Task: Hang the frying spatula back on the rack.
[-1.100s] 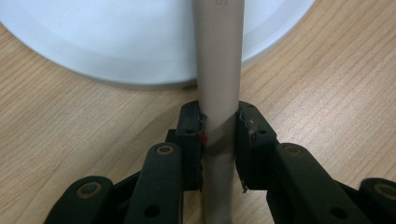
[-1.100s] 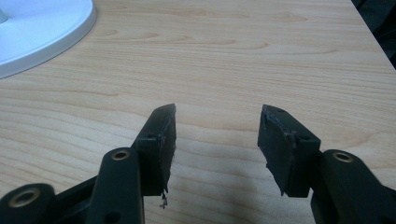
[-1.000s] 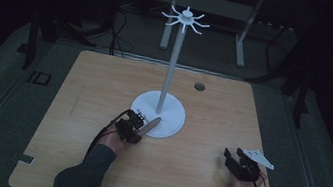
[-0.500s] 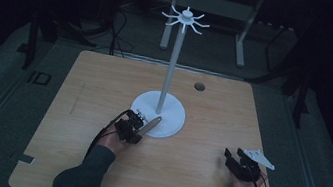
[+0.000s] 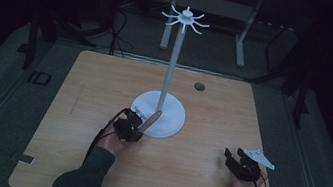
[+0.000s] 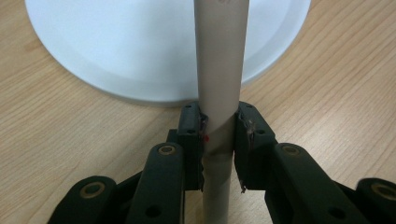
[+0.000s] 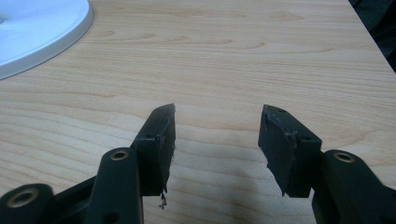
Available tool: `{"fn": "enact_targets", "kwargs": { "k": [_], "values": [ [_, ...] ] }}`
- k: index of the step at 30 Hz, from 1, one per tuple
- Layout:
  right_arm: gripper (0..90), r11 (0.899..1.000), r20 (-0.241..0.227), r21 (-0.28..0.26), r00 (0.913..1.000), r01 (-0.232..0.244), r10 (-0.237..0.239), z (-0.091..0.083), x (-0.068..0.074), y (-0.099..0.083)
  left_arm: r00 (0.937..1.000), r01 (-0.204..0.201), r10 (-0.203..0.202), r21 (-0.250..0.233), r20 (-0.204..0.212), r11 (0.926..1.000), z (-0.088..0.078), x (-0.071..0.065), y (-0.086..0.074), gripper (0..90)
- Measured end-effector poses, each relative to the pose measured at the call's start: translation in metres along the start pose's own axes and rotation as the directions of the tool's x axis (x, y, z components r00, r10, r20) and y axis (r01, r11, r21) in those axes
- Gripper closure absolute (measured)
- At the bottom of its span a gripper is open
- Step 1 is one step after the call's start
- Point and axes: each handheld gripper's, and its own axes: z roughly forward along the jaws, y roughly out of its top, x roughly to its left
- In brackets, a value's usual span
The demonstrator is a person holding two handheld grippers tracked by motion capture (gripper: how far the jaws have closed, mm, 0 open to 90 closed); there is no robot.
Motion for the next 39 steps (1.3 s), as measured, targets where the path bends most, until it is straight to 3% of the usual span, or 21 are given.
{"fn": "enact_targets", "kwargs": {
  "k": [11,21,37,39],
  "values": [
    [45.4,1.000,0.003,0.000,1.0000,0.001,-0.001,0.000,0.000,0.000,0.9989,0.030,-0.034,-0.102,-0.032,0.9943,-0.018,-0.005,0.005,74.4],
    [45.2,1.000,0.006,0.000,1.0000,0.001,-0.001,0.000,0.000,0.000,0.9990,0.027,-0.032,-0.160,-0.029,0.9868,-0.029,-0.011,0.009,74.4],
    [44.5,1.000,0.009,-0.003,1.0000,-0.005,0.005,0.001,0.000,0.000,0.9998,-0.008,0.004,-0.244,-0.017,0.9697,-0.045,-0.024,0.017,74.4],
    [44.5,1.000,0.009,-0.004,0.9999,-0.006,0.006,0.001,0.000,0.000,0.9998,-0.001,-0.005,-0.276,-0.022,0.9611,-0.050,-0.028,0.020,74.4]
  ]
}}
